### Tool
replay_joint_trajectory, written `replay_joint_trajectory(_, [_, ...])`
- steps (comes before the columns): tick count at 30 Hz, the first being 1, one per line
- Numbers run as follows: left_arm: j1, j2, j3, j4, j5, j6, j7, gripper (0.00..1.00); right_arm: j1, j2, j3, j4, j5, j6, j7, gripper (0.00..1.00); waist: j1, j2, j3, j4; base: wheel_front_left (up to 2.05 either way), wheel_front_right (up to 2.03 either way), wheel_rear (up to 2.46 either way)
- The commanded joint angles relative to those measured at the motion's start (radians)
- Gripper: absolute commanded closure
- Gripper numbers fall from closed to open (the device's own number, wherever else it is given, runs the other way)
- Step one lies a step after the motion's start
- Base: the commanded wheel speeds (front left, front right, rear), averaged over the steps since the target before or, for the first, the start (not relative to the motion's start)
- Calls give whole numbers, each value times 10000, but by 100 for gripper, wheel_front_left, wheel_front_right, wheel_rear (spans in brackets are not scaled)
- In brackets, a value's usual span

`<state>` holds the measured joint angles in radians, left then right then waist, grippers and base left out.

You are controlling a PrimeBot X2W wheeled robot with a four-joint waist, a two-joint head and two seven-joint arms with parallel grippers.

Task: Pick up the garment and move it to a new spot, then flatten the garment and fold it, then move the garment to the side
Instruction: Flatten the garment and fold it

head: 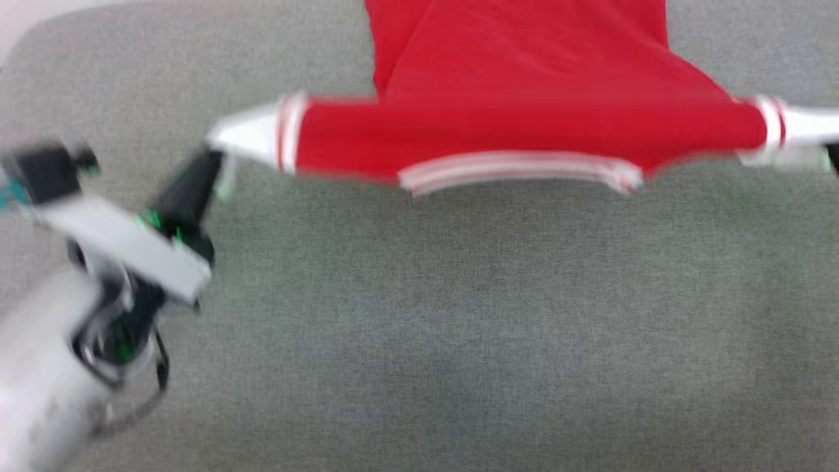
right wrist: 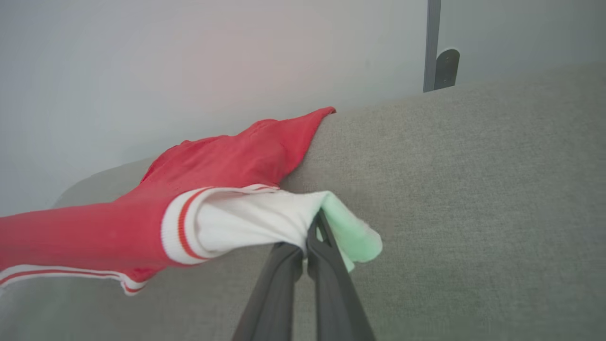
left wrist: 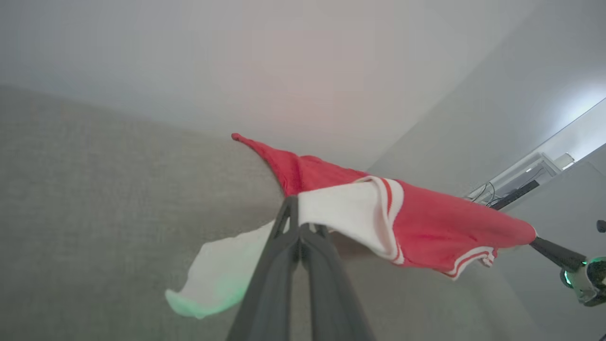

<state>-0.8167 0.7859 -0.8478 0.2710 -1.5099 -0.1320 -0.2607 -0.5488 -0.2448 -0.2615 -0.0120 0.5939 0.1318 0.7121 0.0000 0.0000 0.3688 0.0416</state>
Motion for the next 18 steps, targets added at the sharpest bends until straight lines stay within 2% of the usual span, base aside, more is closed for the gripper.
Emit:
replay_joint_trajectory(1, [693,111,237,-255,238,32,-50,100,557,-46,-253,-405,93,-22,194,100,0,0,-159,-17,0,0,0])
replay_joint_trajectory(8, [3405,122,1395,-1306,1321,82,-51,100,2713,-128,-545,-2188,409,-22,1192,100,0,0,-488,85,0,0,0])
replay_joint_trajectory(11, [4312,-45,1846,-1696,1693,167,-52,100,3454,-107,-723,-2800,522,-22,1543,100,0,0,-547,149,0,0,0])
replay_joint_trajectory(18, [6148,-400,2901,-2941,2294,450,-50,100,4835,293,-1360,-3854,835,-20,1810,100,0,0,-488,227,0,0,0])
